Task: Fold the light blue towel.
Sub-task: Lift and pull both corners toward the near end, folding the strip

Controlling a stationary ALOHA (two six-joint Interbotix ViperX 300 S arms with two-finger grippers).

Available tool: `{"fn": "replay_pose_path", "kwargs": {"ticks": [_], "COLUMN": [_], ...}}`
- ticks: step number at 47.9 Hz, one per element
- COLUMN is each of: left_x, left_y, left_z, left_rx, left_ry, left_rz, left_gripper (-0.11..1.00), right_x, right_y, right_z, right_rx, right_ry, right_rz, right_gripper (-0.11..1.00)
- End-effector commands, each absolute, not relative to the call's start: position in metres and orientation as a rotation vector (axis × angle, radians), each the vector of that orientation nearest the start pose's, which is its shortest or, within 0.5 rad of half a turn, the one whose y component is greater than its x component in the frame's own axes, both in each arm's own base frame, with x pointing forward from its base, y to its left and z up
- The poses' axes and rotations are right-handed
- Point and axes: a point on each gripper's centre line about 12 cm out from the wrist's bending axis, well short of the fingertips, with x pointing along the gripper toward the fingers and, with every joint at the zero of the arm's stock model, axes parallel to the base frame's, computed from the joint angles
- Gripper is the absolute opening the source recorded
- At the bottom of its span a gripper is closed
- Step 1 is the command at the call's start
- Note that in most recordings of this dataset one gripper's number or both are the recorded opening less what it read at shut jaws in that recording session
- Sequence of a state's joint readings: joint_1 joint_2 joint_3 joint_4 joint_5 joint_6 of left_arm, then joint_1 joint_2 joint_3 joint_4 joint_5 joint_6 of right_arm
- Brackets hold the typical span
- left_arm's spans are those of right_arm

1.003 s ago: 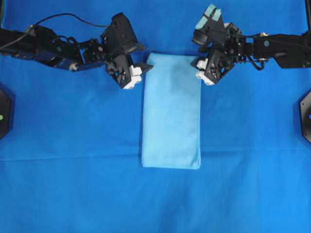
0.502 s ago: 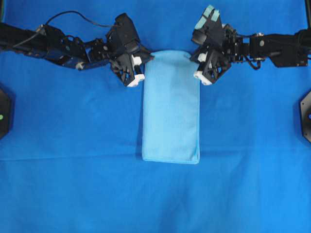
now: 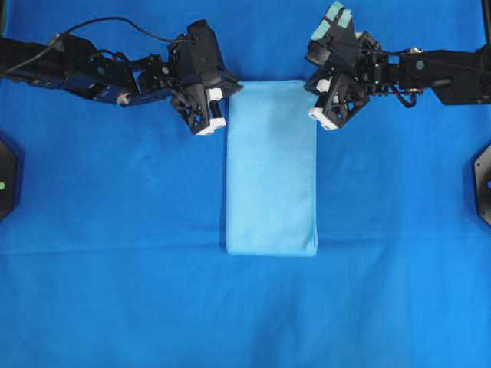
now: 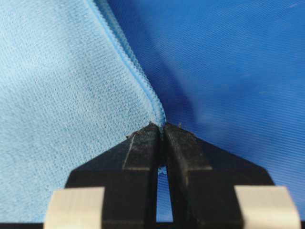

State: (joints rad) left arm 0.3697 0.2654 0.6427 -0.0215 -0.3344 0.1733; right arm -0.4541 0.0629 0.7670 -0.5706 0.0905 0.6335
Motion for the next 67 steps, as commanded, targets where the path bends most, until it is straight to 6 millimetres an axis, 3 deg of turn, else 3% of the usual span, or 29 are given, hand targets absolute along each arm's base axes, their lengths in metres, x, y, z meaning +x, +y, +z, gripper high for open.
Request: {"fn": "replay_pose_path", "kwargs": {"ticks": [1, 10, 27, 34, 42, 67], "left_x": [0.394, 0.39, 0.394, 0.396, 0.393, 0.378], "left_y": [0.161, 0.172, 0.154, 0.129, 0.097, -0.012], "left_z": [0.134, 0.144, 0.15, 0.167, 0.173, 0.147], "left_rx": [0.077, 0.083, 0.12, 0.141, 0.154, 0.124], "left_ry": [0.529, 0.54, 0.535, 0.541, 0.581, 0.711], "left_rz": [0.338, 0.36, 0.313, 0.252, 0.173, -0.071], "left_gripper": [0.03, 0.03, 0.03, 0.03, 0.03, 0.03], "right_x": [0.314, 0.308, 0.309, 0.314, 0.313, 0.309], "right_y": [-0.166, -0.168, -0.163, -0.143, -0.11, -0.015], "right_z": [0.131, 0.15, 0.16, 0.176, 0.188, 0.168], "right_rx": [0.227, 0.199, 0.2, 0.182, 0.17, 0.295], "right_ry": [0.843, 0.821, 0.794, 0.756, 0.789, 0.908], "right_rz": [-0.526, -0.547, -0.541, -0.497, -0.458, -0.359], "right_gripper": [0.04, 0.04, 0.04, 0.04, 0.04, 0.04]}}
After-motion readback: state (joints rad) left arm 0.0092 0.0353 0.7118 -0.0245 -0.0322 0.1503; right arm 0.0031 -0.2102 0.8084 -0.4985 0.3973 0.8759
